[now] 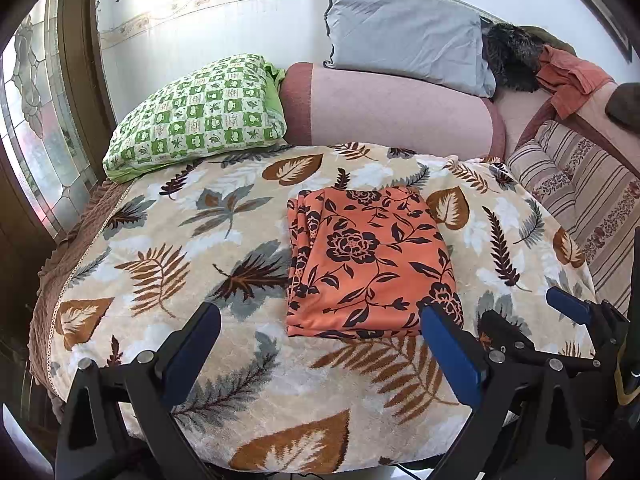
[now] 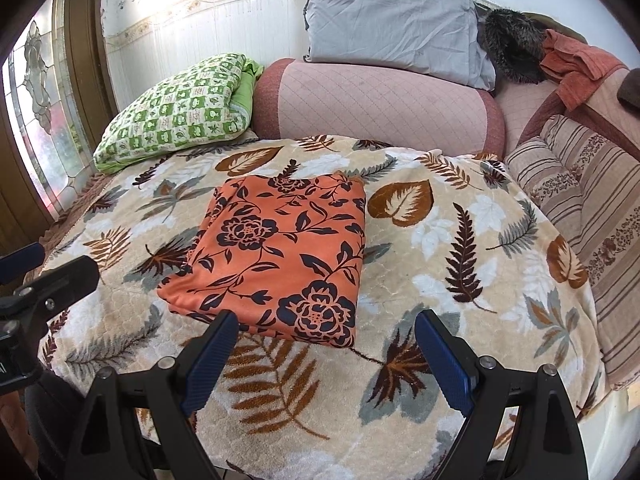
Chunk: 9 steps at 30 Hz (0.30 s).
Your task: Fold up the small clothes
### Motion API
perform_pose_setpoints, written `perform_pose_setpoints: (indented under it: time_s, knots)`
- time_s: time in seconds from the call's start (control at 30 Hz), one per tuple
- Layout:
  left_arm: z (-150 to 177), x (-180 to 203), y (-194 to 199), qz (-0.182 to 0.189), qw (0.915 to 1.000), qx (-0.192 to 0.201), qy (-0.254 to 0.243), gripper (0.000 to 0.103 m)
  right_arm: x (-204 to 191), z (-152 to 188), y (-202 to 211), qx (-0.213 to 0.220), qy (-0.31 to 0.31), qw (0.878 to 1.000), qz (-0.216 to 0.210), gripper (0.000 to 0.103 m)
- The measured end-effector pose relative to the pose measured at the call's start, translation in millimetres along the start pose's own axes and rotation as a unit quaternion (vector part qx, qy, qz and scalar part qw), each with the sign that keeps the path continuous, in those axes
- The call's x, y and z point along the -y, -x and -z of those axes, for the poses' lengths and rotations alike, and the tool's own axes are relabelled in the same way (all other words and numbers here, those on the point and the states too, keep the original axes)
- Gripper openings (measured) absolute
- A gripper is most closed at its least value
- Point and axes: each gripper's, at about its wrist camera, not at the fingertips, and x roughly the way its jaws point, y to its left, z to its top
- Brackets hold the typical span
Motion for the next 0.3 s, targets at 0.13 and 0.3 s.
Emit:
perform_pose_setpoints:
  time_s: [0.13, 0.3]
  knots:
    - [-0.3, -2.4, -2.6, -0.002, 1.0, -0.002, 0.002, 0.1, 0.0, -0.9, -0.6, 0.0, 0.001, 1.0, 0.0, 0.092]
    - [-0.6, -3.2, -3.8, -0.003, 1.0, -0.003, 0.002, 0.1, 0.3, -3.0, -2.4, 0.0, 0.004, 1.0, 0.001, 0.092]
